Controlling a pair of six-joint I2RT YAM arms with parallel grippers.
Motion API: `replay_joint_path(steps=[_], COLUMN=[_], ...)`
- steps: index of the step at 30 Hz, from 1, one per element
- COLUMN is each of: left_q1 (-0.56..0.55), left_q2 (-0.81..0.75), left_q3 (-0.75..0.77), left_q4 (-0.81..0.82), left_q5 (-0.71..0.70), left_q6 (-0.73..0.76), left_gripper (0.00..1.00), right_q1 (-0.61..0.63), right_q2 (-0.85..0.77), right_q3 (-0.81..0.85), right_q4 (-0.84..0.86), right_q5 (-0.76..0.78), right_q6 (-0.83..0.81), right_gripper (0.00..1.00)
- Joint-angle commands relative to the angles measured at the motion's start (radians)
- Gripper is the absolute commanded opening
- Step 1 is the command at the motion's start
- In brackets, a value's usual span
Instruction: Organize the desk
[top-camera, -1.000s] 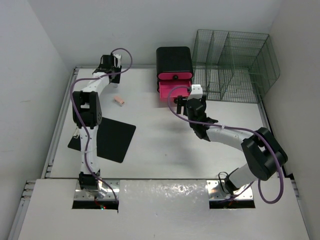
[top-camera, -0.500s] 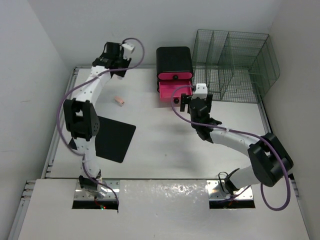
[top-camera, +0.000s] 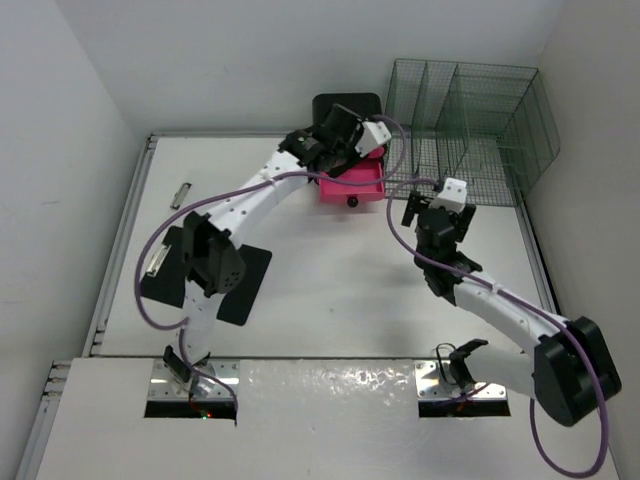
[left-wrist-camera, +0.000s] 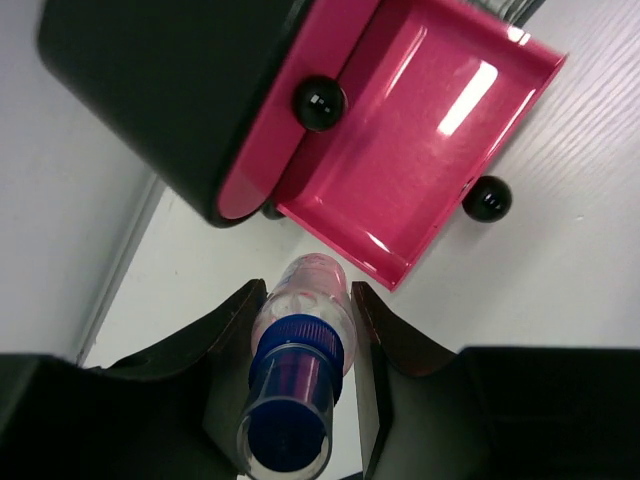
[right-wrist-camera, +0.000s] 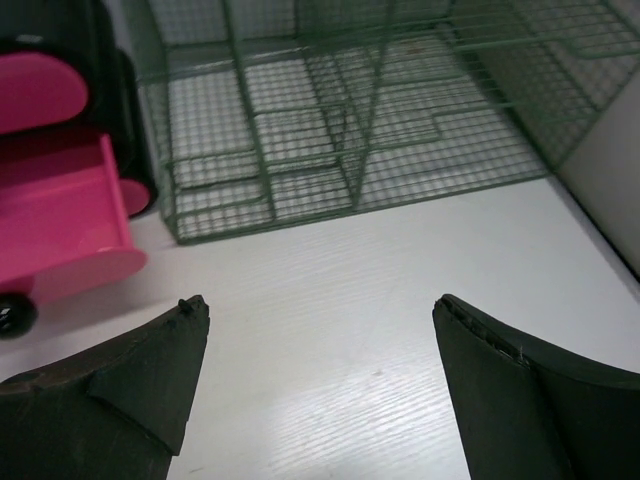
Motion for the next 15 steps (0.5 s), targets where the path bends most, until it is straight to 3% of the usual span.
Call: replay_joint_path(steps=[1, 8, 15], left_q1=[-0.05, -0.076, -0.085], left_q2=[0.077, 0.197, 0.252], left_q3=[0.077, 0.103, 0.086], left_q4=[-0.018, 0.101, 0.209], left_q5=[-0.154, -0.33, -0.355], left_q6=[0.038, 0.066, 0.094], left_gripper=[0.0, 0.0, 0.0], right_q1=[-0.023, -0.034, -0.034], right_q2=[-0.082, -0.197, -0.205], right_q3=[-0.05, -0.106, -0.111], right_q4=[0.03, 0.028, 0.034], right_q5=[0.078, 0.126, 0.121], right_q6=[0.012, 0.005, -0.002], right_gripper=[0.92, 0.92, 0.92])
